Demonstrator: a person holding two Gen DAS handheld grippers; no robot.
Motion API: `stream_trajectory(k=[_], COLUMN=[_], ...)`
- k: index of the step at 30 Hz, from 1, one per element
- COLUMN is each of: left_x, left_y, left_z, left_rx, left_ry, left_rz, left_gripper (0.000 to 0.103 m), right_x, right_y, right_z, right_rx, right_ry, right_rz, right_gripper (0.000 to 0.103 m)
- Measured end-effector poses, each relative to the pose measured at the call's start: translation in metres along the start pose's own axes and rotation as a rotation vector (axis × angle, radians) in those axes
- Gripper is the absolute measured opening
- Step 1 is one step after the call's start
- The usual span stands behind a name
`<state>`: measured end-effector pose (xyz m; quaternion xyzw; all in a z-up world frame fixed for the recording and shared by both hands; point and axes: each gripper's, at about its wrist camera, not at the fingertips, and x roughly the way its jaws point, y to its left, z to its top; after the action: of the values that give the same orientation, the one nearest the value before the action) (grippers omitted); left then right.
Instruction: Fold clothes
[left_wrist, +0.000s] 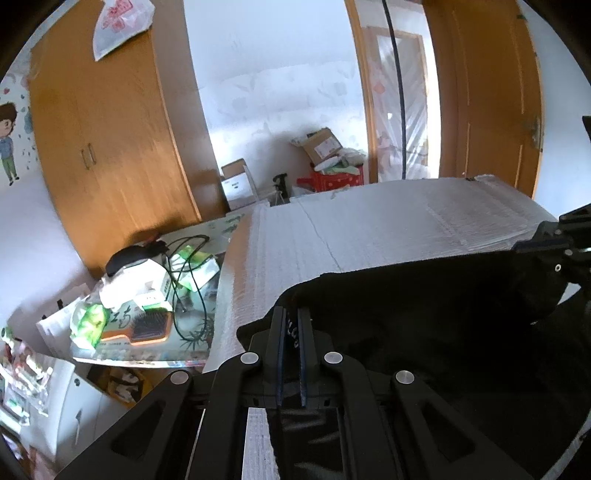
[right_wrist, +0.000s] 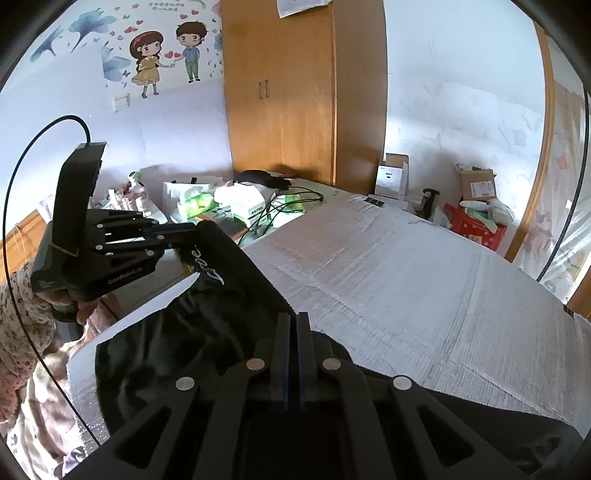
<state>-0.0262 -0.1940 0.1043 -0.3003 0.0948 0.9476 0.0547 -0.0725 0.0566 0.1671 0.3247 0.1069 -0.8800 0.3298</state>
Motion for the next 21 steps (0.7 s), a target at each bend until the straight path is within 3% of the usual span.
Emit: stream_trajectory(k=[21], left_x=[-0.072], left_y=[-0.015], left_z=[-0.039], left_rx=[-0.009], left_ry=[-0.076], left_rz=[0.031], left_gripper=[0.006], right_x=[-0.053], right_y=[0.045], right_z=[-0.037], right_rx=[-0.026], right_ry=[-0.025], right_rz=[0.023], right_gripper=[0.003])
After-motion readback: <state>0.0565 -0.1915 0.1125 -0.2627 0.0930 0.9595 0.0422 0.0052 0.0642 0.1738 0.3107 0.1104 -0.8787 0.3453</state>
